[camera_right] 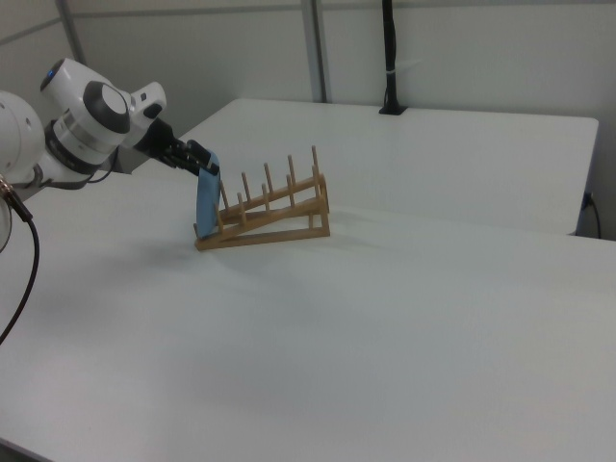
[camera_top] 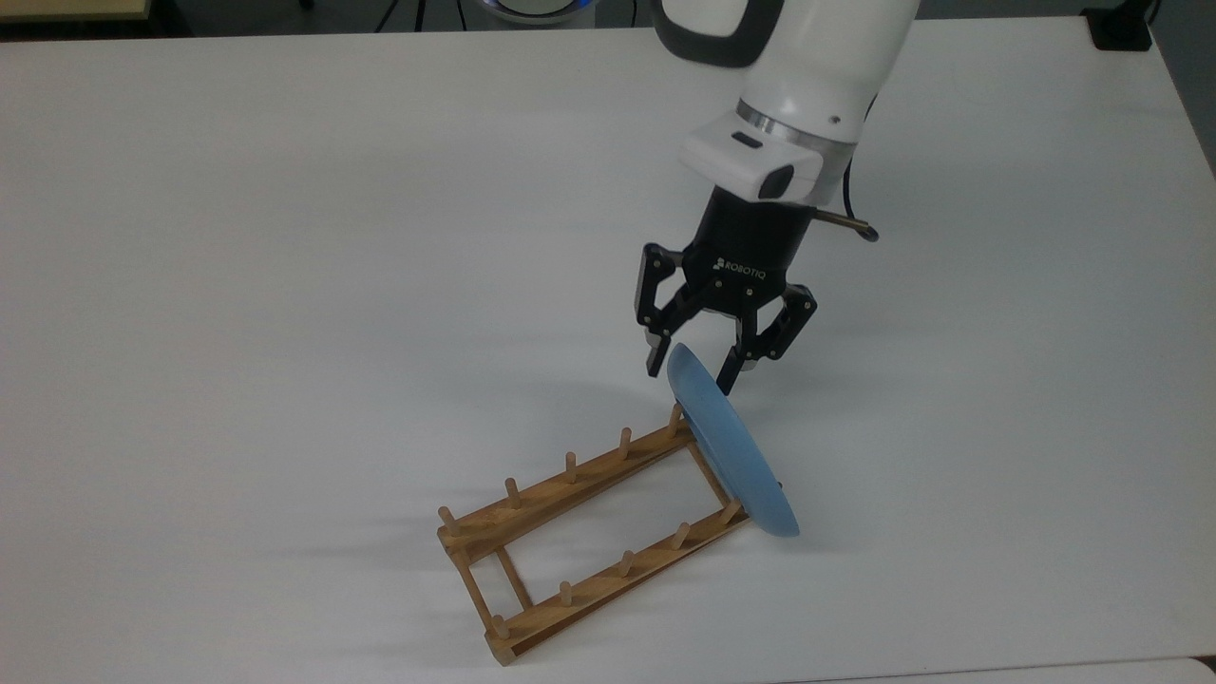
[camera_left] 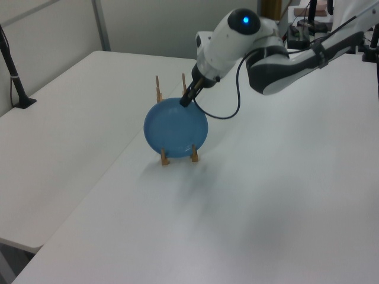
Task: Pick plate from plate rack
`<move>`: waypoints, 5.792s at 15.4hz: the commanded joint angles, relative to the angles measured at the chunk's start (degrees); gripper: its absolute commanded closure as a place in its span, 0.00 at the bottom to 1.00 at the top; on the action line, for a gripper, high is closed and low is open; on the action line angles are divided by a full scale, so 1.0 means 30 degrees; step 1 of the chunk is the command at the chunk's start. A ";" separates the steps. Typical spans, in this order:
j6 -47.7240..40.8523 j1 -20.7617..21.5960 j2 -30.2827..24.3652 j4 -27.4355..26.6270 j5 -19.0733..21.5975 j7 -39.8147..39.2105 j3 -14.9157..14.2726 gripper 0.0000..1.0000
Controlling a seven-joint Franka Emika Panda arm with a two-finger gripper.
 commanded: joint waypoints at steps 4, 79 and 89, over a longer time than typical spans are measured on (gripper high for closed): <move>0.0003 0.0337 0.0163 -0.0154 -0.0516 0.0715 -0.0111 1.00; -1.2801 -0.3767 -1.0238 -0.2176 1.4865 -1.9324 -0.6378 0.00; -1.2741 -0.3823 -0.9652 -0.2351 1.5011 -1.6484 -0.4447 0.00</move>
